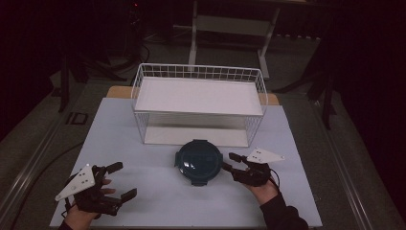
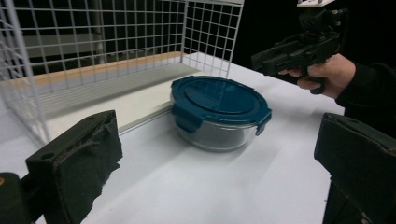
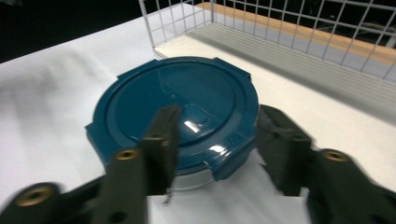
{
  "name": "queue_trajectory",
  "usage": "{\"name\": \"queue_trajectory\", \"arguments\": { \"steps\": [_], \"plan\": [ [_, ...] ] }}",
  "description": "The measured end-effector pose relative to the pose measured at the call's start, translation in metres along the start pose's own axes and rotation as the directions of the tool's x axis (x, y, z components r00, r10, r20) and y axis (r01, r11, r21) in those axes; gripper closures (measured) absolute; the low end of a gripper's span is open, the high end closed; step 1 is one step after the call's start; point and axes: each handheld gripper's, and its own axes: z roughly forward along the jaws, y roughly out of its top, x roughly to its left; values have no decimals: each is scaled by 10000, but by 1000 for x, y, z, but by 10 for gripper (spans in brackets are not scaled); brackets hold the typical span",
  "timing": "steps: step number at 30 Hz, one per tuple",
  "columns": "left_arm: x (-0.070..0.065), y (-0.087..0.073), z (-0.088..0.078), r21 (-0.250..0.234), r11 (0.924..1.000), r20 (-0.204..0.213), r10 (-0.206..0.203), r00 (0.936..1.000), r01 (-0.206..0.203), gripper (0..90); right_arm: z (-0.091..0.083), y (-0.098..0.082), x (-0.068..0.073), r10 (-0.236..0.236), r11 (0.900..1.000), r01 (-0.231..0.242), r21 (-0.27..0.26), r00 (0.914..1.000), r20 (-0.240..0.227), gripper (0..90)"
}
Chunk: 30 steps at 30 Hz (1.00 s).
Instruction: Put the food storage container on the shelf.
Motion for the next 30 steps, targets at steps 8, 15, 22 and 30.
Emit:
{"name": "queue_trajectory", "arguments": {
  "steps": [8, 15, 22, 30],
  "plan": [
    [-13, 17, 11, 160, 9999, 527, 16, 9986, -24, 7, -7, 2, 5, -232, 9996, 223, -190, 9986, -485, 150],
    [-18, 31, 25, 647, 9977, 631, 170, 9979, -210, 6, -16, 8, 12, -832, 9940, 836, -706, 9965, 85, 132],
    [-14, 44, 41, 1178, 9928, 925, -343, 9951, 233, 0, -21, 12, 15, -1235, 9869, 1246, -1023, 9922, 170, 199],
    [-15, 54, 66, 2195, 9756, 765, -131, 9970, -40, 0, -26, 15, 15, -941, 9921, 939, -828, 9956, 10, 186]
  ]
}}
